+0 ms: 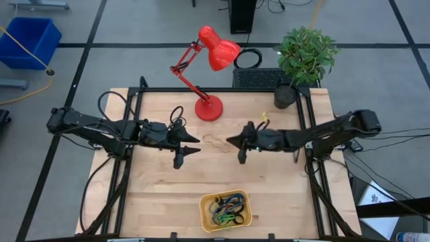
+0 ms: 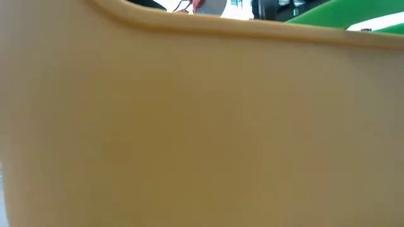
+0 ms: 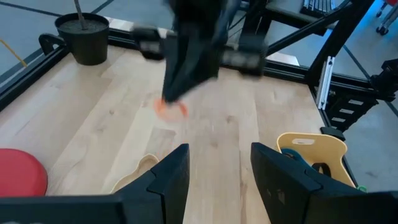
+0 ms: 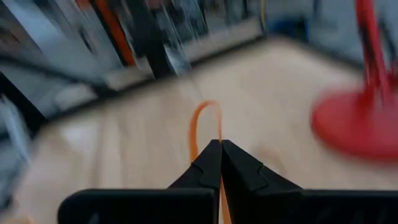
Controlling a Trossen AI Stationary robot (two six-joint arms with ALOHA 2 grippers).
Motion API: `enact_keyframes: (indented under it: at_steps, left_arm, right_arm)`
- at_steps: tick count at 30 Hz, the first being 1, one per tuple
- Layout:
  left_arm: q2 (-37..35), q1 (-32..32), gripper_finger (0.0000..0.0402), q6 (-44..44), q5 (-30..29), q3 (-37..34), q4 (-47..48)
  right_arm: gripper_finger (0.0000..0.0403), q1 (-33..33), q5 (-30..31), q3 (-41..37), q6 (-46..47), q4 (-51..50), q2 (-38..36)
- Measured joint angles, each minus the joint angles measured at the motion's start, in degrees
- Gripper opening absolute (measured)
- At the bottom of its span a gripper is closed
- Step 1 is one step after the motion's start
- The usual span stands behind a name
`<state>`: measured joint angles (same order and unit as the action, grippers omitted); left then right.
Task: Pick and place rubber bands into bin
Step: Put the orange rubber band into the yellow bin
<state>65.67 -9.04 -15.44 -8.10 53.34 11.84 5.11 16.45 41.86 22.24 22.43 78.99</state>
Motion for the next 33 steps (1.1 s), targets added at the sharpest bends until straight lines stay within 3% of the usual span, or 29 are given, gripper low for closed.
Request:
enact_keyframes:
  at_steps: [6,12,17,22,28,33]
  left_arm:
    - [0.00,0.00,0.0177,0.21,-0.05,0.00,-0.04]
    - [0.00,0.00,0.0177,0.28,-0.04,0.00,-0.05]
    - [0.00,0.00,0.0177,0.28,-0.04,0.00,-0.07]
    - [0.00,0.02,0.0177,0.28,-0.04,0.00,-0.07]
    - [-0.01,0.00,0.0177,0.28,-0.02,0.00,0.01]
    - [-0.01,0.00,0.0177,0.07,-0.02,0.00,0.15]
  right_arm:
    - [0.0000,0.25,-0.74,0.03,-6.26,15.10,-5.57]
    - [0.0000,1.13,-8.76,0.82,-10.08,19.39,-8.47]
    - [0.0000,5.59,-8.90,8.77,-12.89,-2.28,-8.73]
    - [0.0000,11.52,-3.91,20.32,-12.70,-22.87,-5.71]
    - [0.0000,18.60,-2.97,29.77,-9.94,-32.33,0.23]
    - [0.0000,23.31,-3.16,32.29,-3.57,-37.55,5.09]
